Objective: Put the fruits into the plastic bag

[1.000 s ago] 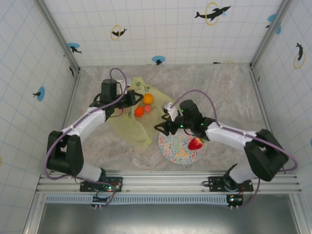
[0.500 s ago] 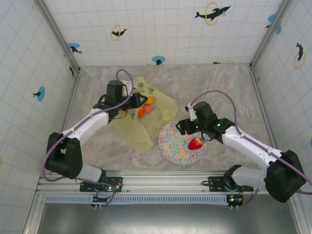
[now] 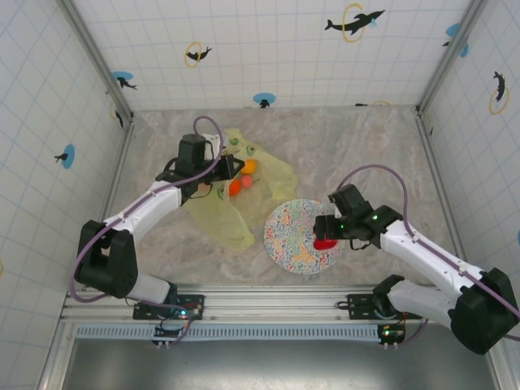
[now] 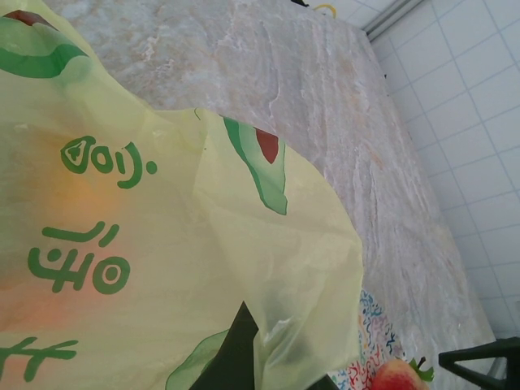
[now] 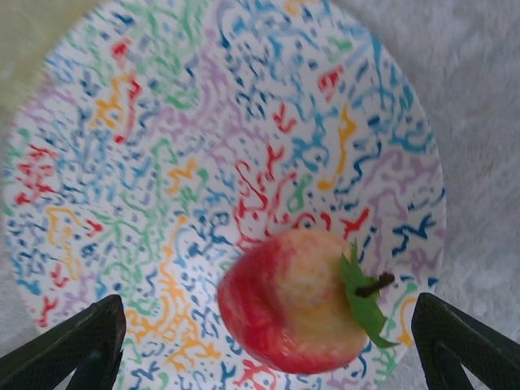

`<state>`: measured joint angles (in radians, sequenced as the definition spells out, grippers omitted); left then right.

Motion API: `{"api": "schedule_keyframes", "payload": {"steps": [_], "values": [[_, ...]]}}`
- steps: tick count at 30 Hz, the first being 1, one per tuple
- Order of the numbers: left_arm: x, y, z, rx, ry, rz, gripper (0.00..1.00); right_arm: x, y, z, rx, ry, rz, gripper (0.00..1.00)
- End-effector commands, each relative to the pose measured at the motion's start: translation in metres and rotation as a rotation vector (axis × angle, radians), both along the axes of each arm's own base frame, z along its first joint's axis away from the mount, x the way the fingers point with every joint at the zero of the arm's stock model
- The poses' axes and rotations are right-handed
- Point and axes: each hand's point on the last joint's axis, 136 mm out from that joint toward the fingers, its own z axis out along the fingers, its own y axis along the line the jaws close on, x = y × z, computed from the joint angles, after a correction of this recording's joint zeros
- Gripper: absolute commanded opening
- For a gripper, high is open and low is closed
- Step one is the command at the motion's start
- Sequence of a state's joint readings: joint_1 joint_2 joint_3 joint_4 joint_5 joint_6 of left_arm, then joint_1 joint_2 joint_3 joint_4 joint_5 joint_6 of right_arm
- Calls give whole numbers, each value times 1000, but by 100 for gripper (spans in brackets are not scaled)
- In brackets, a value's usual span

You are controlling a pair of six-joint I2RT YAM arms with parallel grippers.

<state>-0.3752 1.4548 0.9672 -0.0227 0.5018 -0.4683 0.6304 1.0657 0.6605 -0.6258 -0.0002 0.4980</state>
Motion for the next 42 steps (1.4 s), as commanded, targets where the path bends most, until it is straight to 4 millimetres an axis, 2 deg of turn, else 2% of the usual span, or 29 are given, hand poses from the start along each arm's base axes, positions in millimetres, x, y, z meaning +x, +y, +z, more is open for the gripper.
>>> {"api": "schedule_keyframes", "payload": {"steps": [1,6,10,17,22,26,29,34,42], "values": [[-3,0,3,16,-18,-7,0,-8,-5,-15,8,43,-51,94],[-3,1,4,19,-24,-7,0,-8,-6,-29,-6,60,-63,94],[-4,0,2,22,-16,-8,0,-10,0,-37,23,79,-57,90],[-4,1,-2,27,-5,-10,0,-5,7,-45,66,68,-62,78],[-4,0,-4,28,1,-13,0,3,25,-41,133,49,-38,68],[-5,0,-5,30,5,-13,0,9,37,-42,129,49,-1,64],[-5,1,-6,34,5,-14,0,11,46,-43,98,50,36,65],[-6,1,-7,38,9,-16,0,17,54,-41,59,17,65,75],[-5,2,-10,49,13,-13,0,22,72,-42,52,-22,110,72]]}}
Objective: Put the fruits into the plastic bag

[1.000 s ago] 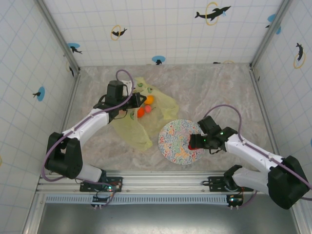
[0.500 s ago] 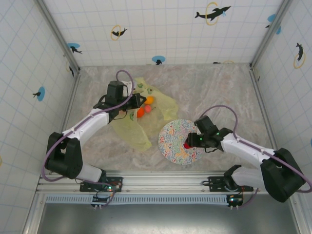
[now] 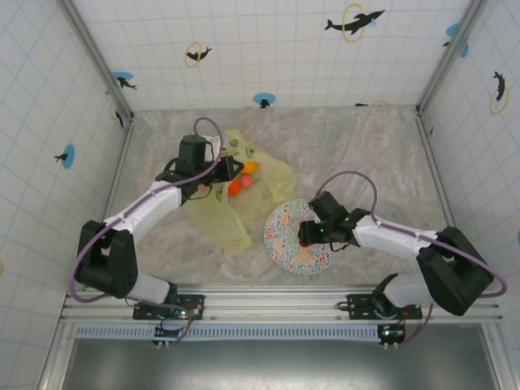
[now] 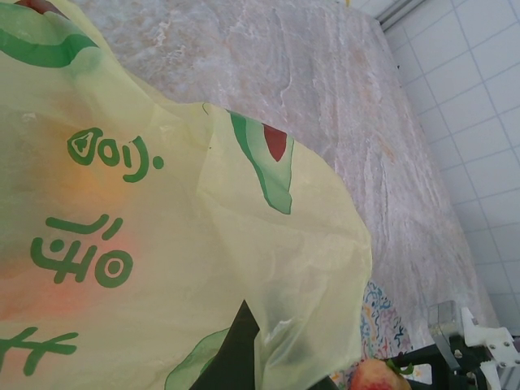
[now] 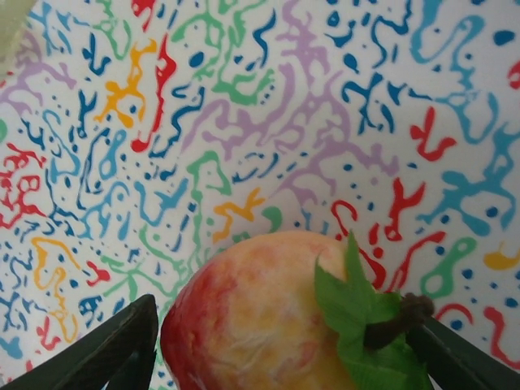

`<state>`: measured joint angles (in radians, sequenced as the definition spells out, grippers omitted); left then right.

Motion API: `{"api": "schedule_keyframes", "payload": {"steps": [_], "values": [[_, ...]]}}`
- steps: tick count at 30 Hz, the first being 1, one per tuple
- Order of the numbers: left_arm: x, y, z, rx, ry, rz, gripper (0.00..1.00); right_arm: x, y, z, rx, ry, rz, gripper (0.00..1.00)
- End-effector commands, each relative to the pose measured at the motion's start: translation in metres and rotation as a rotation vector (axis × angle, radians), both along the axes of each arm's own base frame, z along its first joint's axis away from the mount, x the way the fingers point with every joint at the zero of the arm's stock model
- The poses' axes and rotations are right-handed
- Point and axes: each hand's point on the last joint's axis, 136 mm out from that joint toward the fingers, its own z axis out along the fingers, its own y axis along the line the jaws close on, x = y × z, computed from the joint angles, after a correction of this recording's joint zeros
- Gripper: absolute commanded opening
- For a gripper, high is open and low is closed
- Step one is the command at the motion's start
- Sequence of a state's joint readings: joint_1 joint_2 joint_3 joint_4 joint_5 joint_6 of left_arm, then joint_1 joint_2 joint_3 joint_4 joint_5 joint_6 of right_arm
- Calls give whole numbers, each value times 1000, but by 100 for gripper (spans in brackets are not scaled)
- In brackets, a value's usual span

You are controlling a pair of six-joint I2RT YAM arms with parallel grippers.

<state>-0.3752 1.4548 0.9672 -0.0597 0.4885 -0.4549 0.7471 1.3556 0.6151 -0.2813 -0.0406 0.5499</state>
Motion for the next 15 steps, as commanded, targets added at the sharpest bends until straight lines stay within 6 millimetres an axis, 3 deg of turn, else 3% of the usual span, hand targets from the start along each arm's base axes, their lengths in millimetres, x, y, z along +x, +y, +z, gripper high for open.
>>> {"api": "schedule_keyframes", "payload": {"steps": [1,6,10,15], "values": [[-2,-1,-2,21,-10,-16,0,13,16,9,-5,-62,29,71],[-2,-1,-4,25,-7,-17,0,20,27,15,-40,-113,70,61],[-2,0,-4,26,-8,-17,0,27,41,30,-8,-173,109,55],[-2,0,-3,25,-11,-17,0,38,81,64,117,-294,228,54]]}}
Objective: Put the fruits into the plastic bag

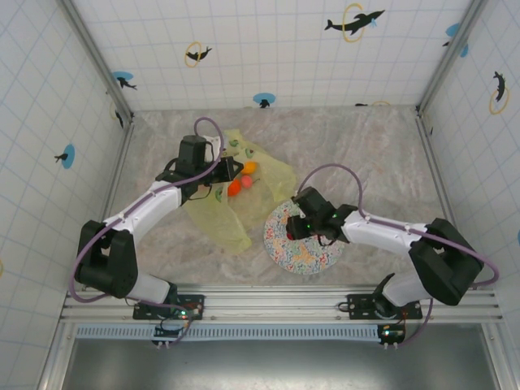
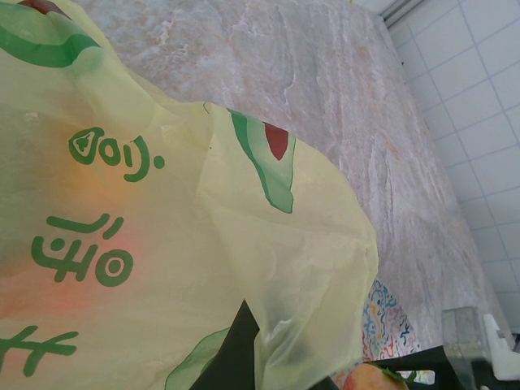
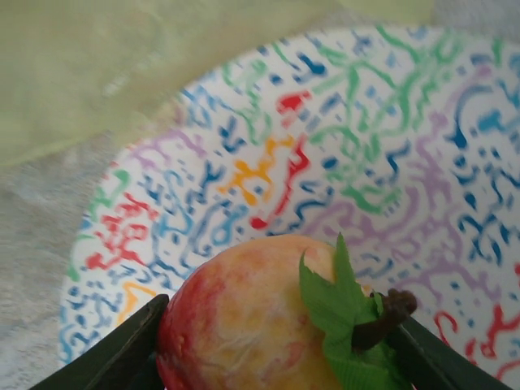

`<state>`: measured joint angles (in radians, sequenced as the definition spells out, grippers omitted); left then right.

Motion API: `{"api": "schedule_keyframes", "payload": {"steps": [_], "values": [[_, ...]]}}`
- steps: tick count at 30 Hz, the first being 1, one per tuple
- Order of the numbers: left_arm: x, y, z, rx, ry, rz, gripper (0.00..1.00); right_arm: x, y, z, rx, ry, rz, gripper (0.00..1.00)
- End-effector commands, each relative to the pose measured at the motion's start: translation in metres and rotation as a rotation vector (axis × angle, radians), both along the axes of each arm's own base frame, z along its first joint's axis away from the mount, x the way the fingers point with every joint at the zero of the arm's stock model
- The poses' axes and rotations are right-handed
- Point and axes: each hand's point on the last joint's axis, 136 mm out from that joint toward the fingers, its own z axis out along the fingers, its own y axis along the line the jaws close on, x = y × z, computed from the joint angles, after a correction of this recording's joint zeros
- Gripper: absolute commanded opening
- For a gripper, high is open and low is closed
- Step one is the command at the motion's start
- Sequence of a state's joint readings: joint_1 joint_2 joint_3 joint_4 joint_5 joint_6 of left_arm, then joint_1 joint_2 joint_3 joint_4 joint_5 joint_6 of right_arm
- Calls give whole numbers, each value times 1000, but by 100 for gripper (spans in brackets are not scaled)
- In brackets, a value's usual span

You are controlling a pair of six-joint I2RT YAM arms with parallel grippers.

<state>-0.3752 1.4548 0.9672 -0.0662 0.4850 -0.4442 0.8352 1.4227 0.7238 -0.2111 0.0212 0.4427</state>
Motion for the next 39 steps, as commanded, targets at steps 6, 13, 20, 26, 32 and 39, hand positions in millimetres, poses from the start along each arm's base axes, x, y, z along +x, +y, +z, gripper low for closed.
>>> {"api": "schedule_keyframes", "payload": {"steps": [6,13,20,26,32,39], "values": [[-2,0,1,16,-17,-9,0,32,95,64,215,-291,262,55],[0,2,8,13,-41,0,0,49,146,66,292,-404,347,56],[3,6,14,-10,-43,21,0,79,169,51,386,-451,242,56],[5,8,19,-24,-50,29,0,100,188,30,383,-463,195,59],[5,8,22,-33,-54,27,0,116,196,16,365,-462,150,69],[5,8,23,-40,-50,27,0,113,186,26,329,-469,165,85]]}}
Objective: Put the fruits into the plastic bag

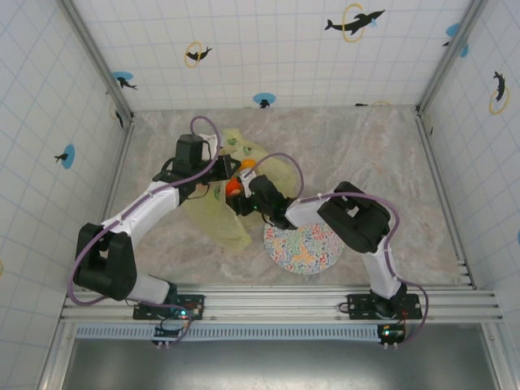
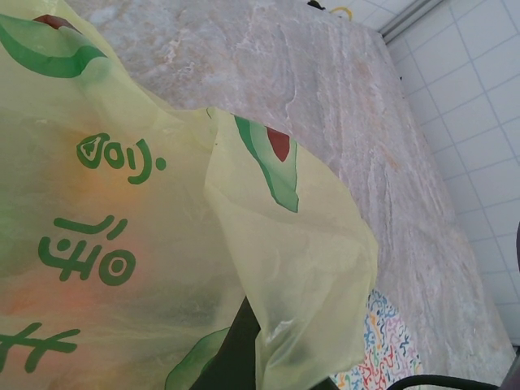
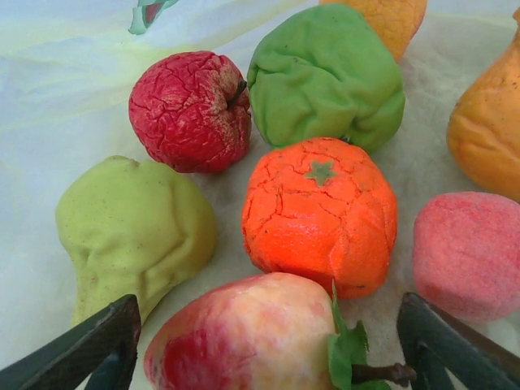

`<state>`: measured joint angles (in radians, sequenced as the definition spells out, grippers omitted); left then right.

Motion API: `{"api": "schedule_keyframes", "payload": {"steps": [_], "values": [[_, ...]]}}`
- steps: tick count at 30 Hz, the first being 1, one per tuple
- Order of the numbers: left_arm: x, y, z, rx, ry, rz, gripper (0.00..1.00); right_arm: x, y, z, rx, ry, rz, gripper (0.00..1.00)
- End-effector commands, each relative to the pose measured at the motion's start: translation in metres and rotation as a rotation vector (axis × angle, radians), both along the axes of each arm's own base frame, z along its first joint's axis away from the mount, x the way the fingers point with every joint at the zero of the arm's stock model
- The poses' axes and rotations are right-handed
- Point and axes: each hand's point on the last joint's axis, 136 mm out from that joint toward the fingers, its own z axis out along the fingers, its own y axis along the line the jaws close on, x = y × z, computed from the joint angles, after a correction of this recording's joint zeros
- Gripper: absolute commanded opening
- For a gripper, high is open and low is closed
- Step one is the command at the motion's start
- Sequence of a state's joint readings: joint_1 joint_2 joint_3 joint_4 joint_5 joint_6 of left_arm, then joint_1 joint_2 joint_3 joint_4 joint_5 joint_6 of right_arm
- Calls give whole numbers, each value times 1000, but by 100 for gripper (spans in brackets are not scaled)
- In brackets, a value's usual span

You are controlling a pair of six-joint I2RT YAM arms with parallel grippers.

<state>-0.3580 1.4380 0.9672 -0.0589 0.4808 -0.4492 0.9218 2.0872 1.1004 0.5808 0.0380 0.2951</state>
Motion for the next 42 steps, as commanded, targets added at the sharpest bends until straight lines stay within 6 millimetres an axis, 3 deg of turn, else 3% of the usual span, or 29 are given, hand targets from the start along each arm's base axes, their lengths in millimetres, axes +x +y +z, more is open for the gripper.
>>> {"api": "schedule_keyframes", "payload": {"steps": [1,12,29,33,40,42], "values": [[1,2,15,-32,-32,4,0,4,-1,31,25,-56,-1,86],[2,3,15,-36,-27,7,0,-40,-35,48,-20,-47,110,84],[3,4,10,-20,-23,12,0,-118,-104,58,-148,-75,332,75],[3,4,10,-22,-22,14,0,-112,-137,66,-131,-103,236,74],[3,4,11,-25,-19,13,0,-66,-200,69,9,-86,-48,72],[2,3,10,-25,-18,11,0,-53,-207,65,10,-69,-95,74]]}}
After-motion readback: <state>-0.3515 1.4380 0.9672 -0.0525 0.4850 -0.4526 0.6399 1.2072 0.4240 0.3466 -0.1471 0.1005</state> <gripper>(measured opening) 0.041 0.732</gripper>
